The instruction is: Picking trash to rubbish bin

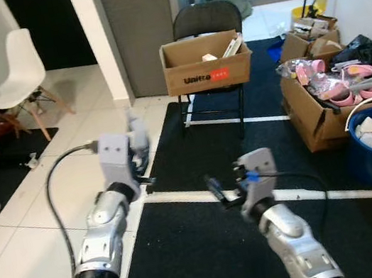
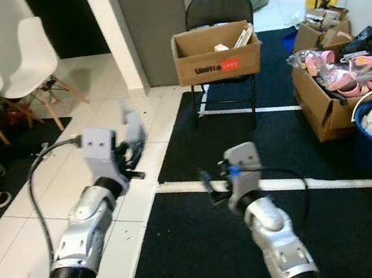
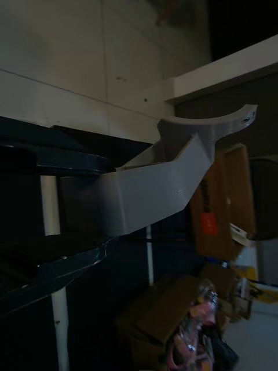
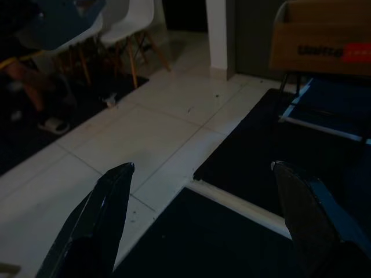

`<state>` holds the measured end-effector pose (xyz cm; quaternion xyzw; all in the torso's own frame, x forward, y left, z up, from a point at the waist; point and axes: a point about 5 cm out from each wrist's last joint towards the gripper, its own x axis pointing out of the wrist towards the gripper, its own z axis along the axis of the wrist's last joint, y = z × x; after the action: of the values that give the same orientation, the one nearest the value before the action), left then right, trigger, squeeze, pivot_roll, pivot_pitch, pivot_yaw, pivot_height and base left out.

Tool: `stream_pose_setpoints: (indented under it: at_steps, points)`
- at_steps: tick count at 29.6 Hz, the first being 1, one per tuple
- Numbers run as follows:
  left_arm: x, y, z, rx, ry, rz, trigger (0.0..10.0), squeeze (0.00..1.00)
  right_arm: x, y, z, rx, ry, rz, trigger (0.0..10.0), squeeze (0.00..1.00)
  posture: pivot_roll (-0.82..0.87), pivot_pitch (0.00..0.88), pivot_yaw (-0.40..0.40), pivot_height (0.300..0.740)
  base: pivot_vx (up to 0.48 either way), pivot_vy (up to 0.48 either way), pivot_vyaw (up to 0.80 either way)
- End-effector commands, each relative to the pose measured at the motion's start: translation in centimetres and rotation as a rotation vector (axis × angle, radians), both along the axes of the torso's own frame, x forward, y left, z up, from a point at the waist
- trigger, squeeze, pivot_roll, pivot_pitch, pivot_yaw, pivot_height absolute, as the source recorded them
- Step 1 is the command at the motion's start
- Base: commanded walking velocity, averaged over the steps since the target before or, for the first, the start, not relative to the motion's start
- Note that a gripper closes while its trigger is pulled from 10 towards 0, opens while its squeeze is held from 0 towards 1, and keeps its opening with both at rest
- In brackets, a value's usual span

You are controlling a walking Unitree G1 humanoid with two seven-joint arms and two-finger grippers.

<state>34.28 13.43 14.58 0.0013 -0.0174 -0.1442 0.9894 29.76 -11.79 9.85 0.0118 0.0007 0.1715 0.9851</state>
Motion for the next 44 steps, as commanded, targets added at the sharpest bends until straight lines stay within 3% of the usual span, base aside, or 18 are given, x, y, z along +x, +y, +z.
stream_pose_setpoints:
  at_steps: [1,9,21,44]
  points:
    - [0.0,0.1,-0.7,0.024,0.03,0.004,10.0,0.0,0.0,-0.5,-0.2,-0.01,0.008,-0.017,10.0,0.0,-0.02,0.059,0.112,0.74,0.379,0.0,0.0]
    - [0.1,0.2,-0.7,0.024,0.03,0.011,10.0,0.0,0.2,-0.3,-0.2,-0.015,0.01,0.003,10.0,0.0,-0.02,0.061,0.111,0.74,0.378,0.0,0.0]
    - [-0.1,-0.2,-1.1,0.025,0.036,0.009,10.0,0.0,0.1,-0.6,-0.2,-0.019,0.017,-0.015,10.0,0.0,-0.04,0.073,0.096,0.74,0.38,0.0,-0.79]
    - [-1.1,-0.6,-2.2,0.031,0.056,-0.008,10.0,0.0,-0.5,-0.9,-0.8,-0.033,0.054,-0.005,10.0,0.0,-0.05,0.095,0.085,0.74,0.379,0.0,0.0]
